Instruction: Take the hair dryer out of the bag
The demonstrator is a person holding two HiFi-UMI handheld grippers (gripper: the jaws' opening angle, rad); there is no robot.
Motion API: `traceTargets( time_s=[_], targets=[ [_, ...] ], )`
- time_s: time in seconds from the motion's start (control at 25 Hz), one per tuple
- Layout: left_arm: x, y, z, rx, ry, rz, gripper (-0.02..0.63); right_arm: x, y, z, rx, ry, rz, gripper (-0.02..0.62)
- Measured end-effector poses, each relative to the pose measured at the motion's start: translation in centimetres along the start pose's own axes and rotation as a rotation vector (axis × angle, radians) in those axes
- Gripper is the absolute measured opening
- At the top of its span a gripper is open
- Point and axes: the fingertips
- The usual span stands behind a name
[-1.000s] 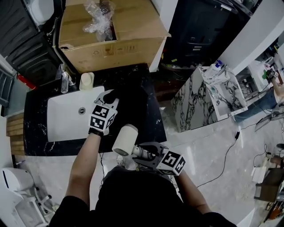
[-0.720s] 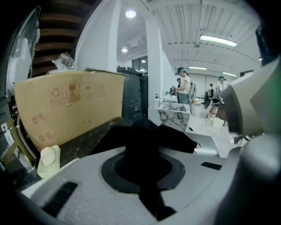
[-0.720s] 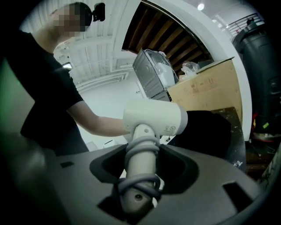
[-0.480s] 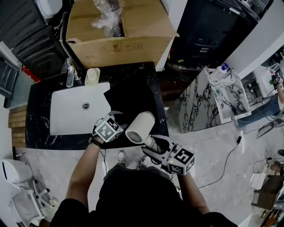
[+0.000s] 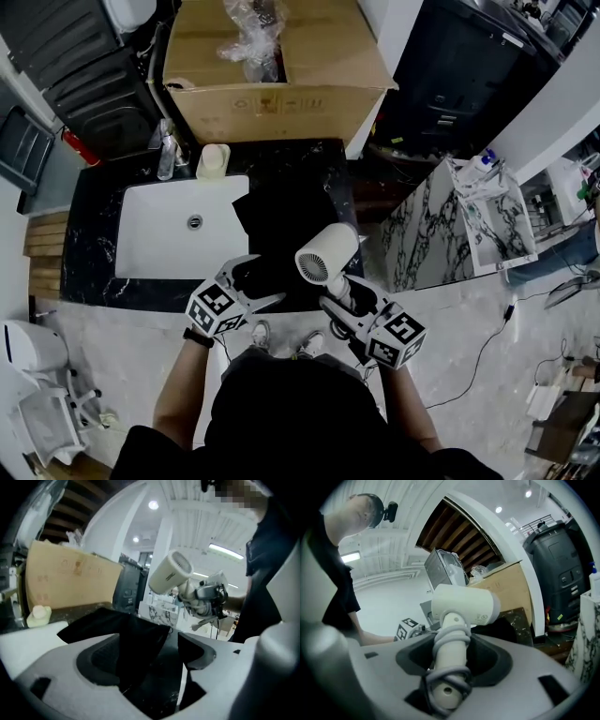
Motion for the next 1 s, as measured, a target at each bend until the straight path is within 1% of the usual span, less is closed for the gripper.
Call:
traceTargets(
  time_s=[0.08, 0.2, 0.24, 0.28, 0.32, 0.36, 0.4, 0.44, 0.48, 0.52, 0.6, 0.68, 0.84, 1.0],
  targets=[
    [-2.1, 1.4, -1.4, 0.042, 0.092, -0.018, 0.371, 0.5, 0.1, -0.3, 0.005, 0.010, -0.001, 0.229],
    [-3.8, 3.1, -2.4, 0.063, 0.160, -0.040, 0.371, 0.9, 0.3, -0.9, 0.018, 0.030, 0.005, 0.229],
    [-4.2, 3.3, -2.6, 0.067, 0.180, -0.062, 0.371, 0.9, 0.5, -1.1, 0.017, 0.036, 0.009, 0.229],
    [-4.7, 3.1, -2.9, 0.071, 0.200, -0.101, 0.370, 0.9, 0.6, -1.4, 0.014, 0.041, 0.015, 0.229],
    [-5.4, 2.5, -3.1, 0.077, 0.219, -0.164, 0.312, 0.9, 0.8, -1.8, 0.011, 0.049, 0.022, 0.229],
    [-6.1, 1.5, -3.3, 0.085, 0.233, -0.247, 0.134, 0.7, 1.0, -2.2, 0.011, 0.059, 0.030, 0.229],
    [-6.8, 0.5, -3.5, 0.092, 0.242, -0.331, 0.021, 0.6, 1.2, -2.6, 0.013, 0.069, 0.037, 0.229],
    [-7.4, -0.3, -3.8, 0.093, 0.249, -0.398, 0.021, 0.4, 1.3, -3.0, 0.017, 0.078, 0.044, 0.229],
    [-7.9, -0.8, -4.2, 0.085, 0.257, -0.445, 0.020, 0.3, 1.5, -3.4, 0.023, 0.087, 0.050, 0.229],
    [-8.4, -1.2, -4.8, 0.076, 0.264, -0.478, 0.020, 0.2, 1.6, -3.7, 0.032, 0.097, 0.054, 0.229],
    [-8.9, -1.8, -5.7, 0.098, 0.276, -0.524, 0.020, 0.1, 1.7, -4.2, 0.052, 0.114, 0.057, 0.229],
    [-9.2, -2.1, -6.6, 0.138, 0.293, -0.546, 0.020, 0.2, 1.7, -4.4, 0.051, 0.119, 0.066, 0.229],
    [-9.7, -2.0, -8.3, 0.188, 0.328, -0.548, 0.020, 0.5, 1.2, -4.7, 0.041, 0.124, 0.069, 0.229],
    [-11.3, -1.8, -8.5, 0.204, 0.345, -0.570, 0.020, 0.6, 0.7, -5.1, 0.024, 0.134, 0.082, 0.229]
  ],
)
Point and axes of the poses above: the fingertips, and each gripper's own axes: x forward along the fingers, y to its right, z out of its underside, and after that the axes turned 1 degree about -z, right-handed
